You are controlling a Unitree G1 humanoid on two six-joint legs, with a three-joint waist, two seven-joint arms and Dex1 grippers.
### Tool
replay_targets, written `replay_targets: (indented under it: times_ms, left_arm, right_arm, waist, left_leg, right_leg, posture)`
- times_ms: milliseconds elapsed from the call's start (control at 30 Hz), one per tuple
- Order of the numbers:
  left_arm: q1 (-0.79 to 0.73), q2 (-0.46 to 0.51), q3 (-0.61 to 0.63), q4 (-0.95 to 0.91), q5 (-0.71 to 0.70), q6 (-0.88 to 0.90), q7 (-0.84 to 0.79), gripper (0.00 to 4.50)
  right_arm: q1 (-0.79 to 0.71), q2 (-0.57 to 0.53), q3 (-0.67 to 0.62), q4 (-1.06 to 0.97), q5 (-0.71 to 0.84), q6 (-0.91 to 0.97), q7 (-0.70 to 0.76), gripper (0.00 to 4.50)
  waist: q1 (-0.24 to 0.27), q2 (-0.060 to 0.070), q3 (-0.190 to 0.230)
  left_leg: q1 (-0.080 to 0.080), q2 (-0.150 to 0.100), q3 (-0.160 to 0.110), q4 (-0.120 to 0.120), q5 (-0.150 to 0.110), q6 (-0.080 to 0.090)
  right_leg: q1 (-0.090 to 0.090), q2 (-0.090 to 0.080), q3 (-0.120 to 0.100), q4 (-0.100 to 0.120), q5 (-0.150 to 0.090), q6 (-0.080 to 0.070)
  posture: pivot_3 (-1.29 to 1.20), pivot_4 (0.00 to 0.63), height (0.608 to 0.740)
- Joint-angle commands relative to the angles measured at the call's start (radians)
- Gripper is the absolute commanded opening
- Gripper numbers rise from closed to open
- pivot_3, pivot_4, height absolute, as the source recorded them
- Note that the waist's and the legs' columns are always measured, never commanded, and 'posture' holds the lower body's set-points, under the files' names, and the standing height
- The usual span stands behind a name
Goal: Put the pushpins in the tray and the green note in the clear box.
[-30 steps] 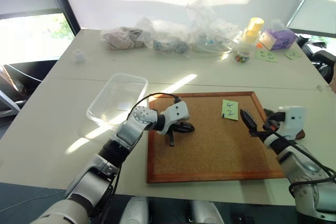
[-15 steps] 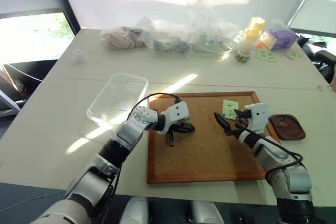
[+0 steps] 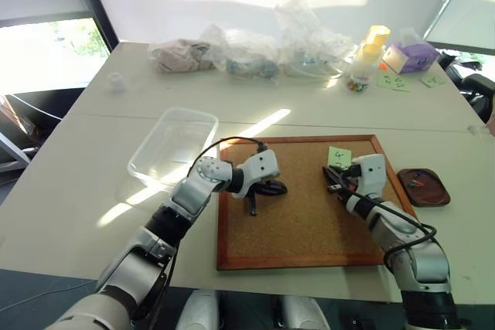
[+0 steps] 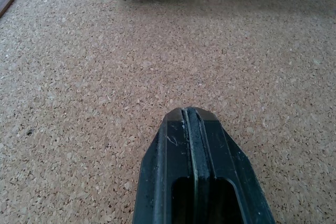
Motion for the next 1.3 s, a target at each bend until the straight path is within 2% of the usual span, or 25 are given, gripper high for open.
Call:
replay_targets:
  times_ms: [33,467,1100,1233,1300]
  left_arm:
    - [0.033,0.031,-0.038,0.066,0.064,0.044,0.022,0.00]
    - [0.031,0.032,-0.049,0.072,0.069,0.041,0.025,0.00]
    - [0.038,0.038,-0.045,0.061,0.052,0.073,0.011,0.00]
    - [0.028,0.070,0.039,0.037,-0.018,0.119,-0.017,0.00]
    - [0.021,0.094,0.105,0.002,-0.100,0.151,-0.069,0.00]
  right_arm:
    - [0.005,0.007,0.001,-0.027,-0.002,-0.009,0.008,0.09]
    - [0.003,-0.064,-0.026,-0.072,-0.016,0.026,0.040,0.09]
    - [0.007,0.006,-0.074,-0.117,0.026,-0.087,0.036,0.09]
    - [0.020,-0.003,-0.079,-0.162,0.031,-0.087,0.040,0.09]
    - [0.026,-0.010,-0.085,-0.186,0.034,-0.081,0.041,0.09]
  waist:
    - [0.000,0.000,0.000]
    - [0.003,0.000,0.000]
    - [0.002,0.000,0.000]
    - [-0.002,0.000,0.000]
    - [-0.010,-0.002,0.001]
  left_leg:
    - [0.000,0.000,0.000,0.000,0.000,0.000]
    - [0.000,0.000,0.000,-0.003,0.000,0.000]
    - [0.000,0.000,0.001,-0.006,0.000,0.000]
    - [0.000,0.000,0.001,-0.006,0.000,0.000]
    - [0.000,0.000,0.001,-0.009,0.000,0.000]
  right_leg:
    - [0.000,0.000,0.000,0.000,0.000,0.000]
    - [0.000,-0.001,-0.001,-0.001,0.000,0.000]
    - [0.000,-0.002,-0.003,-0.002,0.000,0.000]
    - [-0.001,-0.002,-0.003,-0.002,0.000,0.000]
    - [-0.003,-0.002,-0.003,-0.002,0.000,0.000]
  posture:
    - [0.00,0.150,0.740]
    - [0.00,0.150,0.740]
    - [0.00,0.150,0.740]
    - [0.00,0.150,0.740]
    - [0.00,0.150,0.740]
